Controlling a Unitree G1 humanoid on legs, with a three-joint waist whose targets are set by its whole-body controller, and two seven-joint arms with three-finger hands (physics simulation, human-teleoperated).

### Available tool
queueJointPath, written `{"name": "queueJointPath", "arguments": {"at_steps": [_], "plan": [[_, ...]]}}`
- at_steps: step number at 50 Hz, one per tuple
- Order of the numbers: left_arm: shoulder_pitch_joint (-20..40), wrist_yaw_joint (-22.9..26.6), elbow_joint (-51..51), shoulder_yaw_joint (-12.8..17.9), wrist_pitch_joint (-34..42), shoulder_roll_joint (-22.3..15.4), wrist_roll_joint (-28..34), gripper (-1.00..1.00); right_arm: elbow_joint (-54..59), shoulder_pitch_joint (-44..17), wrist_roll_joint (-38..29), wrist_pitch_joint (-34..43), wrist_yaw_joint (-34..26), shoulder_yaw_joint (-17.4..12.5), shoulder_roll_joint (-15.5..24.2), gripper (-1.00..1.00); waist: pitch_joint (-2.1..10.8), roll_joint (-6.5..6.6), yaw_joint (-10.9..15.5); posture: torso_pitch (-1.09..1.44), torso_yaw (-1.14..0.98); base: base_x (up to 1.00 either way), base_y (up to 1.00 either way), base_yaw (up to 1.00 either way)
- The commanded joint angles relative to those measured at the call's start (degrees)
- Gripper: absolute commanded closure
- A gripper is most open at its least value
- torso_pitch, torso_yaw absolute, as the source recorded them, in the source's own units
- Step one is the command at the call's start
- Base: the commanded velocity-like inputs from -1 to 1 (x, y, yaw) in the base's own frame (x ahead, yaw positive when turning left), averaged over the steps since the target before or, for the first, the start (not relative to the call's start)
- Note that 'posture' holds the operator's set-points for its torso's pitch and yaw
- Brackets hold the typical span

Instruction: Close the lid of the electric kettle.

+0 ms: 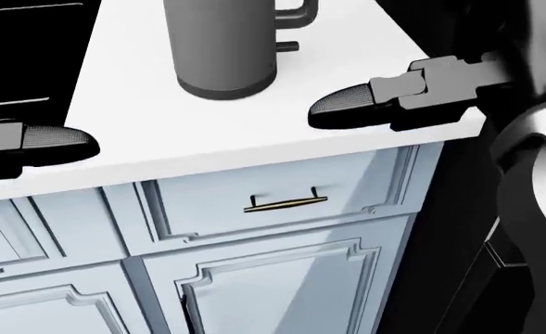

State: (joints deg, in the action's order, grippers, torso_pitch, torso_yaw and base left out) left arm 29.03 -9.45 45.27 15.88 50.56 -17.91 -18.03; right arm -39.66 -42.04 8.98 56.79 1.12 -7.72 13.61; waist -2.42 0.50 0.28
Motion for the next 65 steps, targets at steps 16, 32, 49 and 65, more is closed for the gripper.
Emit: {"name": "queueJointPath", "arguments": {"at_steps": [16, 32, 49, 65], "plan": [[1.6, 0.3, 2.3, 0.1, -1.1, -0.1, 0.7, -1.0, -1.2, -1.5, -1.0, -1.5, -0.2, -0.2, 0.5, -1.0, -0.64, -1.0, -0.2, 0.0, 0.0, 0.14, -0.03, 0.0], [1.3, 0.8, 2.1, -0.4, -1.5, 0.4, 1.4, -1.0, -1.4, -1.4, -1.2, -1.6, -0.6, -0.5, 0.3, -1.0, -0.74, 0.25, -0.2, 0.0, 0.0, 0.18, 0.0, 0.0], [1.8, -1.3, 1.5, 1.4, -1.1, -0.4, -2.6, -1.0, -0.4, -1.2, -2.6, -2.5, -1.0, -0.5, 0.2, -1.0, 0.21, 4.16, -0.7, 0.0, 0.0, 0.38, 0.0, 0.0], [1.3, -1.0, 1.0, 0.2, -2.3, -0.6, -1.3, -1.0, 0.4, -1.0, -2.9, -3.6, -1.3, 0.2, -0.1, -1.0, -0.72, -0.06, -1.1, 0.0, 0.0, 0.2, 0.0, 0.0]]}}
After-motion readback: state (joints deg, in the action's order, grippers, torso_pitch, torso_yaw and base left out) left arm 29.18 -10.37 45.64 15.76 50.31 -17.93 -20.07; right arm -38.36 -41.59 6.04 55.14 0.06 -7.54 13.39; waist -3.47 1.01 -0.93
